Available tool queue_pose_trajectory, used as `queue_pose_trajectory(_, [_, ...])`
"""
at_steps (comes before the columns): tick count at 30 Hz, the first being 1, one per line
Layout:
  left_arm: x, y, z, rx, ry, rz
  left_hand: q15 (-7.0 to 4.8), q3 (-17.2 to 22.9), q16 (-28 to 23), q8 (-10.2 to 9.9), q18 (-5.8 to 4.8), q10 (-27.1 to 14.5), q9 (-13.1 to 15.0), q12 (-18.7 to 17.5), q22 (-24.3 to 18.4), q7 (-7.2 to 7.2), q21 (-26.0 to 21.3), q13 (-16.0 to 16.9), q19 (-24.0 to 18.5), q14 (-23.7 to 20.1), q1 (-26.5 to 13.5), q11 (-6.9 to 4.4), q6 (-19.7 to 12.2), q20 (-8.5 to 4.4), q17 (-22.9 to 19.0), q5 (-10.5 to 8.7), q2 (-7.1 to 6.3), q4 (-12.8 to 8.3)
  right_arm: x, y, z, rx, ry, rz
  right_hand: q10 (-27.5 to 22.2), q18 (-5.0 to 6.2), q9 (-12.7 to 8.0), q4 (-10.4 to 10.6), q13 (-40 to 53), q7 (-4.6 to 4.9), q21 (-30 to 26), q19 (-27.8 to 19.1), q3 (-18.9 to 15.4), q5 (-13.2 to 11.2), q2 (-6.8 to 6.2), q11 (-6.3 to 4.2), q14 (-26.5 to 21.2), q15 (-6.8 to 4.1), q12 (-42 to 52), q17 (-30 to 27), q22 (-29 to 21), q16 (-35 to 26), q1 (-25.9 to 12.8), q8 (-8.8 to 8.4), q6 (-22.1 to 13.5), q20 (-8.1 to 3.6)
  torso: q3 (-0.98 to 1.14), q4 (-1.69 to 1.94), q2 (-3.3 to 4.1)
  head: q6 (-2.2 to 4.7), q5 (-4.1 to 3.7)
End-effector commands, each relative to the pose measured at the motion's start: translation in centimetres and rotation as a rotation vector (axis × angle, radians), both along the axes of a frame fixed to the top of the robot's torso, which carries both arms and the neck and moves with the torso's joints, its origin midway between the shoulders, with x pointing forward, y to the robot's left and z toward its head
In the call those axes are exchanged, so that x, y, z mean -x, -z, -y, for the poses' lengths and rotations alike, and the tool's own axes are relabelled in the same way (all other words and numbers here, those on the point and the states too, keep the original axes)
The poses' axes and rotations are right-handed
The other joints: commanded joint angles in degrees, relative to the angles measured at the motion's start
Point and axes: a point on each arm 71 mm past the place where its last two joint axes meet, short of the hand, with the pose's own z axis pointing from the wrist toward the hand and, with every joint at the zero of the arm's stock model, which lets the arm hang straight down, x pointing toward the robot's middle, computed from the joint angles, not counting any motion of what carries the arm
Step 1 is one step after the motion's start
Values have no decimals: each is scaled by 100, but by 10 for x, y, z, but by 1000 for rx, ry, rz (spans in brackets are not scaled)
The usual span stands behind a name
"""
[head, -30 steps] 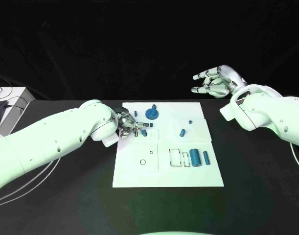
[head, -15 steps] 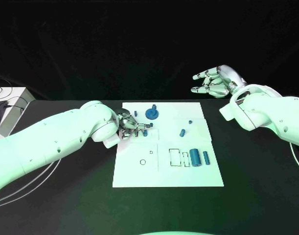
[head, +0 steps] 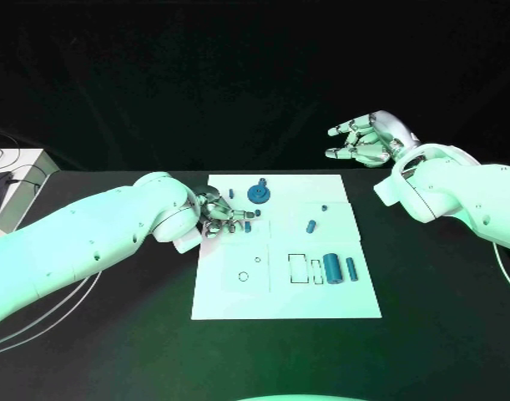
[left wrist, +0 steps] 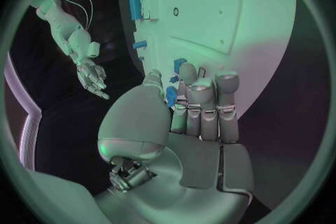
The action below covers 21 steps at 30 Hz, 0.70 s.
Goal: Assemble the parts on the task board
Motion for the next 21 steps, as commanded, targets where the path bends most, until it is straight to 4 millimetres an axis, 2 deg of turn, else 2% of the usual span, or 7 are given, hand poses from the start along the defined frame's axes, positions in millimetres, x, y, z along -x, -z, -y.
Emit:
queue_pose_trajectory(1, [0,-1,-1,1,7,4,-10,-50,47,4,14,59,14,35,23,-17,43,-11,60,55,40,2,46,-15,29,24,-7,-6,0,0,-1,2,-16,0,-8,-2,-2,0,7,43,-21,441,-38,15,29,-27,40,-6,0,7,1096,-25,-45,-33,10,0,1,-3,-1,6,-9])
queue_pose_trajectory(9, [-1,-11,-6,57,11,17,103,15,-423,151,117,-308,-12,-10,-656,121,-900,-304,-489,-348,187,134,-369,87,-594,25,-165,-113,0,0,0,3,-13,0,-8,-2,-2,0,7,43,-21,441,-38,15,29,-27,40,-6,0,7,1096,-25,-45,-33,10,0,3,-4,-1,41,-9])
queue_pose_trajectory(11, [-2,-15,-6,90,12,18,177,75,-585,162,120,-531,-131,-80,-769,214,-1111,-484,-623,-566,150,242,-610,172,-738,-47,-377,13,0,1,0,3,-12,0,-8,-2,-2,0,7,43,-21,441,-38,15,29,-27,40,-6,0,7,1096,-25,-45,-33,10,0,3,-7,2,68,-7])
queue_pose_trajectory(14, [-6,-22,-8,138,2,35,340,434,-1260,225,114,-1021,-857,-374,-1420,318,-2014,-1316,-698,-925,-78,363,-1236,406,-1414,-808,-881,121,0,1,1,4,-10,-1,-8,-2,-2,0,7,43,-21,441,-38,15,29,-27,40,-6,0,7,1096,-25,-45,-33,10,0,3,-14,6,98,-7])
queue_pose_trajectory(16, [-9,-26,-10,158,-10,50,347,405,-1286,355,95,-1085,-1147,-312,-1525,337,-2155,-1541,-629,-946,-63,368,-1497,402,-1543,-816,-974,104,-1,1,1,4,-9,-1,-8,-2,-2,0,7,43,-21,441,-38,15,29,-27,40,-6,0,7,1096,-25,-45,-33,10,0,2,-14,10,109,-3])
queue_pose_trajectory(18, [-11,-28,-12,168,-18,60,324,403,-1184,460,104,-1026,-1253,-209,-1499,341,-2111,-1579,-538,-872,-52,350,-1556,375,-1538,-816,-981,113,-1,1,2,4,-8,-2,-8,-2,-2,0,7,43,-21,441,-38,15,29,-27,40,-6,0,7,1096,-25,-45,-33,10,0,2,-13,15,114,-9])
queue_pose_trajectory(21, [-17,-33,-18,180,-38,85,291,454,-594,1065,163,-934,-1458,194,-1126,348,-1703,-1612,-458,-765,67,350,-1473,325,-1350,-780,-842,73,-1,1,2,4,-6,-2,-8,-2,-2,0,7,43,-21,441,-38,15,29,-27,40,-6,0,7,1096,-25,-45,-33,10,0,4,-11,20,122,-11])
